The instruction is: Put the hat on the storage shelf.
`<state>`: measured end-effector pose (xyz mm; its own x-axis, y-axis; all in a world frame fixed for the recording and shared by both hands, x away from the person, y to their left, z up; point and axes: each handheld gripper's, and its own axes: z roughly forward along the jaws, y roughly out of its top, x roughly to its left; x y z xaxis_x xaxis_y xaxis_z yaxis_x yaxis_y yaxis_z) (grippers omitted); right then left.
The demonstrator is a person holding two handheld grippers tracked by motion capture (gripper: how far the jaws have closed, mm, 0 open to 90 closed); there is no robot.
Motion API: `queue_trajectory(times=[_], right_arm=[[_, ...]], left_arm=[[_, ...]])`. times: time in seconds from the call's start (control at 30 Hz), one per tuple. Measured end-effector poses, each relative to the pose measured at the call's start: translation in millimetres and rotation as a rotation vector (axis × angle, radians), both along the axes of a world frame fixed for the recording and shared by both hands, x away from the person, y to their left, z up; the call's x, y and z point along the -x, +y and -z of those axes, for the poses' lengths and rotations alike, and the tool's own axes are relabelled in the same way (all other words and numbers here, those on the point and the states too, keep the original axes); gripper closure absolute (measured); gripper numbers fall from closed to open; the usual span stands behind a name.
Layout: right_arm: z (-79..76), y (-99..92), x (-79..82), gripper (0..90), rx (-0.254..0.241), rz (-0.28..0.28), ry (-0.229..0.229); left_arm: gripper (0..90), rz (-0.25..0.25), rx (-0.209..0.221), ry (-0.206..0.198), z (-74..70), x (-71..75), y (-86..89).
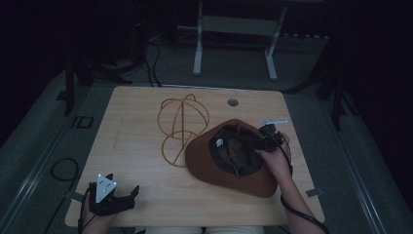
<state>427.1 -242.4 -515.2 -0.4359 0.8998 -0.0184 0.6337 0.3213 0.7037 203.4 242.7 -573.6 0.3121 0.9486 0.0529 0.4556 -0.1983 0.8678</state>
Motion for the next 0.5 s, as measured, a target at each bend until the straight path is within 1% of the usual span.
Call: queue_trajectory(times=[0.03,0.07,0.13,0.2,0.27,0.3,0.33,0.37,0.4,0.43,0.47,0.5], right_arm=[[2.1,1.0,-1.3,15.3,0.012,-0.003,0.007],[4.3,1.7,-2.4,17.7,0.025,-0.012,0.015],[8.0,4.0,-2.3,20.5,0.058,-0.019,0.018],[11.2,4.9,-1.9,26.7,0.059,-0.024,0.02],[15.2,6.4,-1.7,27.8,0.084,-0.014,0.014],[17.2,6.6,-2.0,31.5,0.092,-0.008,0.014],[19.0,6.7,-2.4,35.8,0.097,-0.006,0.019],[20.8,7.1,-2.9,38.1,0.104,-0.003,0.024],[22.1,7.7,-3.0,40.3,0.117,0.0,0.017],[22.6,8.7,-2.6,44.9,0.127,0.011,0.011],[22.4,9.1,-2.6,48.1,0.133,0.024,0.007],[22.0,8.8,-2.7,51.1,0.13,0.035,0.004]], left_arm=[[1.9,0.002,-0.006,0.0,0.3,0.4,-0.5],[1.9,-0.002,-0.011,0.0,0.4,0.3,-1.1],[1.9,0.006,-0.008,-0.001,-0.6,0.6,-1.2],[2.0,0.009,-0.01,-0.007,-1.8,0.9,-1.7],[2.0,0.002,-0.014,-0.009,-2.1,1.2,-2.1],[2.0,0.005,-0.012,-0.007,-1.7,1.1,-2.1],[2.0,-0.002,-0.019,-0.001,-1.3,1.0,-2.2],[2.0,0.003,-0.015,0.002,-1.0,0.8,-2.0],[2.0,0.003,-0.011,0.002,-0.8,0.7,-1.9],[2.0,-0.003,-0.013,0.002,-0.9,0.6,-2.0],[2.0,0.0,-0.009,0.002,-1.1,0.6,-2.0],[2.0,-0.007,-0.013,0.002,-1.2,0.6,-2.2]])
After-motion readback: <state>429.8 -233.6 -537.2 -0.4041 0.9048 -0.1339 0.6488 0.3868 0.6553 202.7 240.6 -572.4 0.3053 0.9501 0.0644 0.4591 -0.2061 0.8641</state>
